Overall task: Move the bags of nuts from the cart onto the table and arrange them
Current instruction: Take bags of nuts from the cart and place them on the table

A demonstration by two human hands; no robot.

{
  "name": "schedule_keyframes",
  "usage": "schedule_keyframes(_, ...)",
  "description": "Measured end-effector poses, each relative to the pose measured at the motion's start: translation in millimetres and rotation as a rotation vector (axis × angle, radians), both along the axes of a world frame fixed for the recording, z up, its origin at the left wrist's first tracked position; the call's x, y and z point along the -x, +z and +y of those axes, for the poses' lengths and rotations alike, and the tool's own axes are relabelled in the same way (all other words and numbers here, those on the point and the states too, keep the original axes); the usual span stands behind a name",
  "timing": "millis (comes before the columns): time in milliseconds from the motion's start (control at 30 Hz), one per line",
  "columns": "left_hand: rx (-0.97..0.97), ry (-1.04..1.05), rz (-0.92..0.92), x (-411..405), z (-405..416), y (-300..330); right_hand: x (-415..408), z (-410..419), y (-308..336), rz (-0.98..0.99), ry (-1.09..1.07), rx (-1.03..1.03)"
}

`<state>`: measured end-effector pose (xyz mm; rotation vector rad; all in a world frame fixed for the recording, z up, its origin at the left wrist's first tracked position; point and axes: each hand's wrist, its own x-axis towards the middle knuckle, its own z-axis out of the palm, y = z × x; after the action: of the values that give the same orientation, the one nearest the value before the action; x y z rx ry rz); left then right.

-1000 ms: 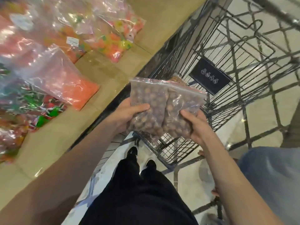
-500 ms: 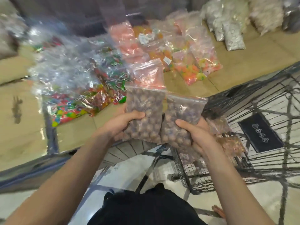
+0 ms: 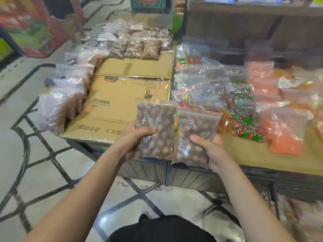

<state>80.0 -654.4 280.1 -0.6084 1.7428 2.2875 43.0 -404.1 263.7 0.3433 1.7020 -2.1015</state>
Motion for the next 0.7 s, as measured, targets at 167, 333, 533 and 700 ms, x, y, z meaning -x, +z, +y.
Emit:
schedule_keyframes(167, -0.002, 0.103, 0.055, -13.8, -105.7, -0.2, 10.5, -104.8, 16.1, 0.009, 0.119, -0.028)
schedule_keyframes(333, -0.022, 0.165, 0.125, -14.1, -172.8, 5.8, 26.5, -170.5, 32.9, 0.041, 0.201, -0.04)
schedule_keyframes(533, -0.038, 0.137, 0.172, 19.9, -226.6, 4.6, 63.5, -224.8, 31.7, 0.082, 0.228, -0.022)
schedule_keyframes(700, -0.033, 0.134, 0.133, 71.2, -263.6, -3.8, 107.5, -266.2, 18.4, 0.111, 0.217, 0.017)
